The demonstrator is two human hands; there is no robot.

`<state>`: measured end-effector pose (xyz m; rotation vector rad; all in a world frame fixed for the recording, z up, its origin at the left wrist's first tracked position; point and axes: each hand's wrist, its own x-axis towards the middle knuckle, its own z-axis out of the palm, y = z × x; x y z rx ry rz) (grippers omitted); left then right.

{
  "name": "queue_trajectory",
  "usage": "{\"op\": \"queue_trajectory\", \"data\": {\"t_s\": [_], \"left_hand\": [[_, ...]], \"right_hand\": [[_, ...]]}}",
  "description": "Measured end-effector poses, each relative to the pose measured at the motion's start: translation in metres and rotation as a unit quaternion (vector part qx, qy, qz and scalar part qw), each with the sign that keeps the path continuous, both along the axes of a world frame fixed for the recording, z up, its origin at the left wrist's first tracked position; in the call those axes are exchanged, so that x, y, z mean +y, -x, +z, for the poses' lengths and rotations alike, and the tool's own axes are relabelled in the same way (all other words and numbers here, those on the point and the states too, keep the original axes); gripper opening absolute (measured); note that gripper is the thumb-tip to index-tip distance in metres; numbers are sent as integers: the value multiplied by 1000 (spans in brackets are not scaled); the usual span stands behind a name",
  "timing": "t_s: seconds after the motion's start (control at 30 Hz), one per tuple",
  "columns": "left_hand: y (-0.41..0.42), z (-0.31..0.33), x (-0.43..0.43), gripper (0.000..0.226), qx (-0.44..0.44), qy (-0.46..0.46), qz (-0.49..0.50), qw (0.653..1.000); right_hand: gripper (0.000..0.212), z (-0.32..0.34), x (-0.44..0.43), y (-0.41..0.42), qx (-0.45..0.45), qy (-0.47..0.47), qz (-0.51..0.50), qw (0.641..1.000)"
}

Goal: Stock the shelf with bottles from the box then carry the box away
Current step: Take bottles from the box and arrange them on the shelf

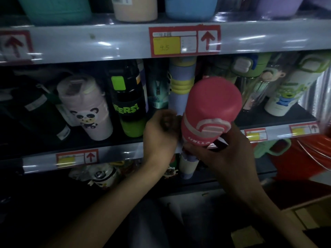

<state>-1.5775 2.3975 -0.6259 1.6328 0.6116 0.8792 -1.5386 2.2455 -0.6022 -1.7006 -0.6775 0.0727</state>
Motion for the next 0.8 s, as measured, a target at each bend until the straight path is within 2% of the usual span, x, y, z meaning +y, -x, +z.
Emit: {"op": "queue_trajectory", "data": {"t_s": [0.03, 0.13, 0.2, 0.27, 0.33, 0.47, 0.8], "left_hand": [[1, 0, 0, 12, -7, 10, -2, 1000], [6, 2, -1, 27, -22, 17, -5, 1000], [9, 5, 0, 32, -28, 31, -9, 999], [11, 8, -1, 28, -30, 33, -17, 999], [11, 8, -1, 23, -35, 34, -19, 999], [10, 9, -5, 21, -40, 34, -16, 999], [3, 6, -3, 28, -35, 65, 7, 997]], "right_hand": [[58, 2, 3, 0, -21, -9, -4, 1000], [58, 5, 12, -4, -83, -5, -19, 996], [66, 5, 20, -10, -101, 3, -26, 994], [79, 2, 28, -17, -108, 3, -18, 994], [78, -1, 34, -22, -112, 2, -14, 994], [63, -12, 44, -33, -91, -19, -8, 996], [55, -14, 66, -40, -20, -65, 12, 998]]}}
